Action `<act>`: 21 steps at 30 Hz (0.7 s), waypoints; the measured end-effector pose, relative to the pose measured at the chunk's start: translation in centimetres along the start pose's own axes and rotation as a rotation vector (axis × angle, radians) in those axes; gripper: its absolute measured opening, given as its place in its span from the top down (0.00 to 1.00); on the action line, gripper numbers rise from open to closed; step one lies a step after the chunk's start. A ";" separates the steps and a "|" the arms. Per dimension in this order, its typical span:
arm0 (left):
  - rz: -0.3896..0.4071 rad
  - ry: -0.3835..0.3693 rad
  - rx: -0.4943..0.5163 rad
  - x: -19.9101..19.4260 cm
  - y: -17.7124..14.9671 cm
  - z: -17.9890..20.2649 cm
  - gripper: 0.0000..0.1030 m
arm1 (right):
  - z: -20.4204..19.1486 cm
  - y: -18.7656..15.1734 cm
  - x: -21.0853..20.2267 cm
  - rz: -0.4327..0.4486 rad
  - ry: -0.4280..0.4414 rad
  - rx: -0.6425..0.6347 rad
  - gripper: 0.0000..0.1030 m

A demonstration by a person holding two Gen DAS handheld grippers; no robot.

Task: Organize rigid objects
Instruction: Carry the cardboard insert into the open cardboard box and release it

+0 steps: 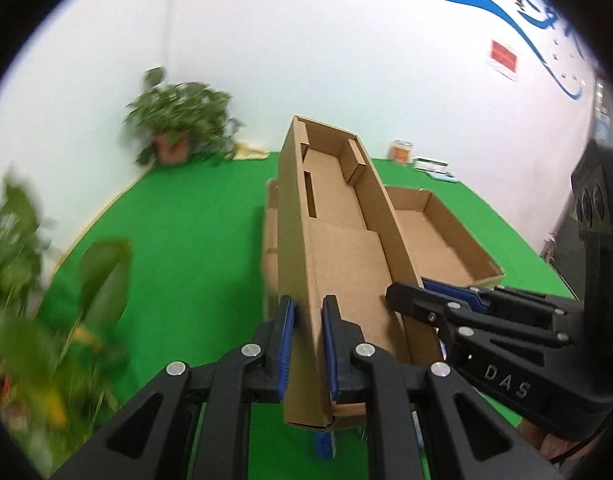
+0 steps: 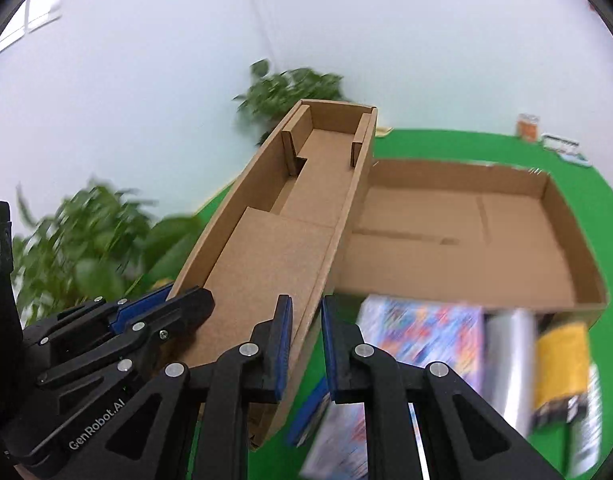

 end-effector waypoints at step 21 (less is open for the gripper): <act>-0.258 -0.040 -0.107 17.1 4.8 -3.1 0.87 | 10.1 12.0 20.1 -0.348 -0.017 0.094 0.88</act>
Point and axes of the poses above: each gripper's, at about its wrist camera, not at the fingertips, and x roughly the way its jaws point, z to its right, y to its top, the point moved 3 cm from there along x, roughly the way its jaws point, and after that the axes turned 1 degree about -z, right-handed, at the moved point
